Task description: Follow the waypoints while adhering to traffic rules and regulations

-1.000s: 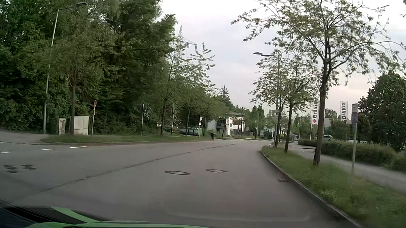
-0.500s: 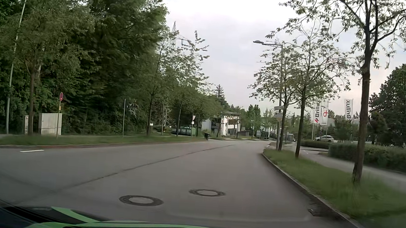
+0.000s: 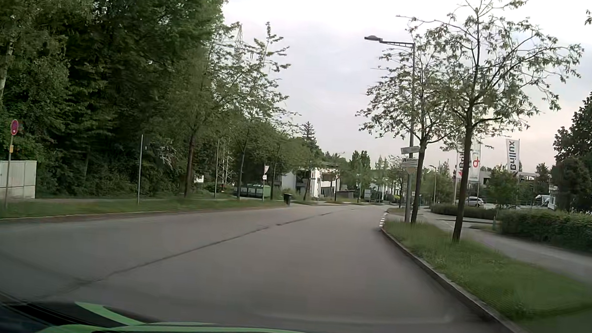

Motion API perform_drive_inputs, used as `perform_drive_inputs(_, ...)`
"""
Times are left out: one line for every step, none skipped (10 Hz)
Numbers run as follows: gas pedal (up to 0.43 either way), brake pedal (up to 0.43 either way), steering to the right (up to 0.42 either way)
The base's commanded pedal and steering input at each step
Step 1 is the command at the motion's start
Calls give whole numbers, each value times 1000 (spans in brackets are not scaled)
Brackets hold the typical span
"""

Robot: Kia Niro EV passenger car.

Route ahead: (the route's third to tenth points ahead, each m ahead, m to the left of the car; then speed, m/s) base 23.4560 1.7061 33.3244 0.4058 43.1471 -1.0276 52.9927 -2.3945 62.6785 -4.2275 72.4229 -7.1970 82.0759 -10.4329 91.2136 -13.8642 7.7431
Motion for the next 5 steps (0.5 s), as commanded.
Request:
perform_drive_inputs(0, 0, 23)
perform_drive_inputs(0, 0, 20)
perform_drive_inputs(0, 0, 15)
perform_drive_inputs(0, 0, 12)
perform_drive_inputs(0, 0, 12)
